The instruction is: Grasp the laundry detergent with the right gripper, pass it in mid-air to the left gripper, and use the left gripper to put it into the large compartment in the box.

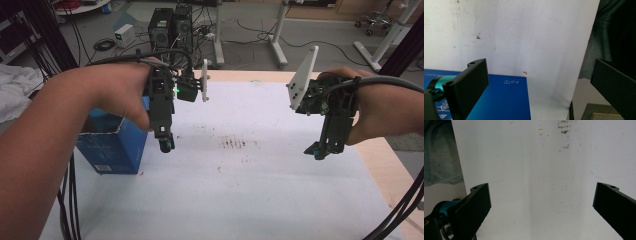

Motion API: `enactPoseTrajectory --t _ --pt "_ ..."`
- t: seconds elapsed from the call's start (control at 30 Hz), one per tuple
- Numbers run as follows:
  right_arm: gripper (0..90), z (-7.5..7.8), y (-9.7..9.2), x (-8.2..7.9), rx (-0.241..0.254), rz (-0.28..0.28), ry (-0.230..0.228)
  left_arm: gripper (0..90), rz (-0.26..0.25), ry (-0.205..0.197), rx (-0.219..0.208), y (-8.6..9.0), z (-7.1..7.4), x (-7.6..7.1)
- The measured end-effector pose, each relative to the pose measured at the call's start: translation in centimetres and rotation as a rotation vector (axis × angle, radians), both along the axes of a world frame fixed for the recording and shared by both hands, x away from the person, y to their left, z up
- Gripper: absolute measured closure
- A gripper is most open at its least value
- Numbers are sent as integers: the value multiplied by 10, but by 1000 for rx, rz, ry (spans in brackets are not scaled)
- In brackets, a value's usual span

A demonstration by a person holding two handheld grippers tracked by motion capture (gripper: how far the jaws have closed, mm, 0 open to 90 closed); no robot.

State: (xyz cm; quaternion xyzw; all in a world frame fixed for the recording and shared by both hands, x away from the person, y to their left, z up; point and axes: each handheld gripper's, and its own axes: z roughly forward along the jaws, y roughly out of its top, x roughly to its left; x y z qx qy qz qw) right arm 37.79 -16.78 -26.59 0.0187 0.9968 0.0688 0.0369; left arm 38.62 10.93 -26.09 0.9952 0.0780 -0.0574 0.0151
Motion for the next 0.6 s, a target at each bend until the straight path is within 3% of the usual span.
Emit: enactPoseTrajectory --t 0.43,0.6 --pt "6 -2 -3 -2 9 1 -1 16 4 2 10 -6 0 0" --pt "6 -4 -5 -3 27 -2 -6 16 8 -25 12 -5 0 -1"
